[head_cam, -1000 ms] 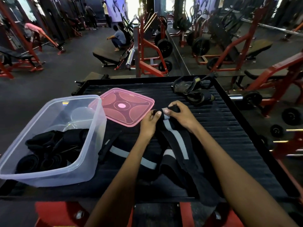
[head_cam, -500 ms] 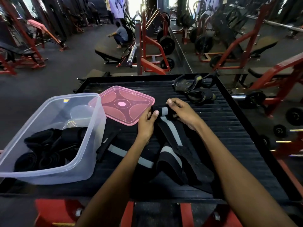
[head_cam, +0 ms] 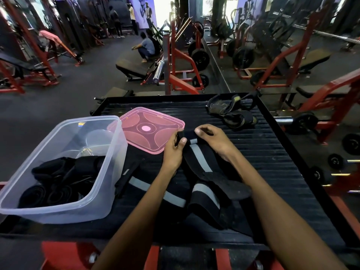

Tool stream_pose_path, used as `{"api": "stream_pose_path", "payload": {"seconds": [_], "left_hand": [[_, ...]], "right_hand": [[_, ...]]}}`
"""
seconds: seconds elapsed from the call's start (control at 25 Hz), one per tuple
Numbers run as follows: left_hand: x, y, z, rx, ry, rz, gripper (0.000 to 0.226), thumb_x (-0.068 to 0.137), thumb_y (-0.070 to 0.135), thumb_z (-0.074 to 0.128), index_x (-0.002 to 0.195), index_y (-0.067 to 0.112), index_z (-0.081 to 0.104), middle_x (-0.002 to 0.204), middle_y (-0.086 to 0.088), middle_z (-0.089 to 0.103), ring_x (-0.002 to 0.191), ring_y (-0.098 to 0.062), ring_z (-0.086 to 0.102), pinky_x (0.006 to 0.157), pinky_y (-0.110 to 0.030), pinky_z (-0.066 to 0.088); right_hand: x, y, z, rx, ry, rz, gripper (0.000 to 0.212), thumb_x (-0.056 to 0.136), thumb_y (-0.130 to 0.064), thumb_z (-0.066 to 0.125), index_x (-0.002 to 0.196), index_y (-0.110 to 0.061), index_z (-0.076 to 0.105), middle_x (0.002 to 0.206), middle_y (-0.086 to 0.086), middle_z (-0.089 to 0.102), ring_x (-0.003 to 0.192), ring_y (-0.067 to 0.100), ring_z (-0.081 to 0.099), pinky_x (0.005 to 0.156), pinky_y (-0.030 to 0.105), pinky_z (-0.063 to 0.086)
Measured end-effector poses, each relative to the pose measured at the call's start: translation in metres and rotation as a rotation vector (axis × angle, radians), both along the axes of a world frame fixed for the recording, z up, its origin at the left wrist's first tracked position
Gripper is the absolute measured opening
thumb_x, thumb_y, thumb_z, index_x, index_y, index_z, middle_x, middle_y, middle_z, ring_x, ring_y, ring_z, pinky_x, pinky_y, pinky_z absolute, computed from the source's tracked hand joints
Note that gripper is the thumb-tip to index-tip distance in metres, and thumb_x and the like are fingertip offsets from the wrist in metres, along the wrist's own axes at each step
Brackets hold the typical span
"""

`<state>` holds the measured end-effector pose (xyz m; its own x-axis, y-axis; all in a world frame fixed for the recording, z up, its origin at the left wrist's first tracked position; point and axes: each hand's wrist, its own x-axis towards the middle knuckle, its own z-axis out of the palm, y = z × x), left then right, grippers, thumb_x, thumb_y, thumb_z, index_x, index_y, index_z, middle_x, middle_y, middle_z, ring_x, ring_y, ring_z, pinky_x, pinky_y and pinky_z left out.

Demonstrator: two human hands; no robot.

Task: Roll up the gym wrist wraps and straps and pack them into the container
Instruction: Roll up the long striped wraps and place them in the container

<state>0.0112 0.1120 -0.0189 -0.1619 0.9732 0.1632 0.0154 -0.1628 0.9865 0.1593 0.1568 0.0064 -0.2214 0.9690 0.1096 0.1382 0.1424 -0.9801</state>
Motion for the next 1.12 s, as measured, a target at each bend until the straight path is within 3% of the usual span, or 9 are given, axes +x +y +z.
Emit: {"api": "stream_pose_path", "payload": {"seconds": [0.16,0.32,0.44,0.52,0.6,0.68,0.84,0.92,1.12], "left_hand": [[0.003,-0.002,0.002,-0.043,-0.042,0.004,0.039,0.098,0.015,0.046,0.136,0.014,0.042,0.134,-0.002,0.051,0.123,-0.012,0.047,0.105,-0.024,0.038],[-0.002,0.001,0.000,-0.014,-0.045,0.067,0.037,0.096,0.012,0.048,0.133,0.012,0.045,0.131,-0.001,0.051,0.126,-0.019,0.047,0.109,-0.032,0.037],[-0.002,0.001,0.000,0.033,0.037,0.060,0.035,0.096,0.002,0.044,0.131,0.008,0.046,0.128,0.001,0.050,0.122,-0.016,0.047,0.102,-0.016,0.039],[-0.001,0.002,-0.001,0.023,0.018,0.050,0.034,0.096,0.009,0.047,0.130,0.011,0.048,0.129,0.003,0.051,0.121,-0.012,0.047,0.099,-0.012,0.039],[-0.002,0.003,-0.002,-0.033,-0.068,0.053,0.039,0.092,0.032,0.053,0.128,0.016,0.051,0.131,-0.001,0.055,0.123,-0.015,0.050,0.105,-0.026,0.040],[-0.003,0.004,-0.003,-0.075,-0.100,0.054,0.041,0.094,0.033,0.052,0.128,0.011,0.051,0.127,-0.009,0.059,0.119,-0.023,0.055,0.104,-0.038,0.044],[-0.002,0.001,0.002,-0.058,-0.113,0.074,0.032,0.097,0.013,0.047,0.128,0.004,0.047,0.121,-0.010,0.060,0.114,-0.024,0.056,0.105,-0.041,0.042],[-0.002,0.002,0.000,-0.061,-0.095,0.066,0.033,0.096,0.011,0.048,0.129,0.004,0.047,0.124,-0.011,0.059,0.116,-0.025,0.055,0.107,-0.044,0.041],[-0.005,0.003,0.001,-0.089,-0.159,0.087,0.049,0.089,0.040,0.057,0.130,0.014,0.052,0.133,-0.009,0.056,0.126,-0.024,0.051,0.110,-0.047,0.037]], "right_hand": [[-0.001,-0.003,0.001,0.050,0.041,-0.003,0.025,0.079,-0.019,0.074,0.100,-0.011,0.065,0.095,0.000,0.065,0.087,0.008,0.059,0.081,0.020,0.046],[-0.005,-0.005,0.004,0.044,0.005,0.038,0.021,0.084,-0.027,0.069,0.102,-0.016,0.063,0.087,-0.013,0.059,0.073,-0.002,0.051,0.064,0.012,0.041],[-0.005,-0.003,0.004,-0.055,-0.016,0.029,0.024,0.087,-0.037,0.064,0.102,-0.019,0.064,0.084,-0.012,0.059,0.067,0.001,0.050,0.051,0.012,0.037],[-0.003,-0.002,0.003,-0.026,0.012,0.011,0.020,0.083,-0.026,0.070,0.101,-0.018,0.065,0.086,-0.008,0.061,0.074,0.005,0.055,0.059,0.012,0.042],[-0.002,-0.002,0.005,0.016,0.050,0.036,0.022,0.080,-0.016,0.073,0.100,-0.019,0.065,0.090,-0.004,0.063,0.081,0.008,0.058,0.071,0.017,0.047],[-0.005,-0.005,0.008,0.030,0.070,0.072,0.024,0.080,-0.012,0.072,0.102,-0.018,0.063,0.088,-0.006,0.062,0.077,0.004,0.057,0.067,0.014,0.046],[-0.007,-0.007,0.010,-0.083,0.048,0.016,0.022,0.087,-0.037,0.064,0.105,-0.024,0.062,0.083,-0.010,0.055,0.066,0.004,0.047,0.054,0.019,0.038],[-0.006,-0.006,0.008,-0.105,0.075,0.007,0.021,0.086,-0.031,0.067,0.104,-0.022,0.064,0.083,-0.008,0.057,0.068,0.007,0.049,0.054,0.021,0.038],[-0.004,-0.008,0.011,-0.034,0.078,0.027,0.024,0.086,-0.011,0.066,0.110,-0.014,0.062,0.082,-0.008,0.059,0.060,-0.006,0.055,0.052,0.009,0.040]]}}
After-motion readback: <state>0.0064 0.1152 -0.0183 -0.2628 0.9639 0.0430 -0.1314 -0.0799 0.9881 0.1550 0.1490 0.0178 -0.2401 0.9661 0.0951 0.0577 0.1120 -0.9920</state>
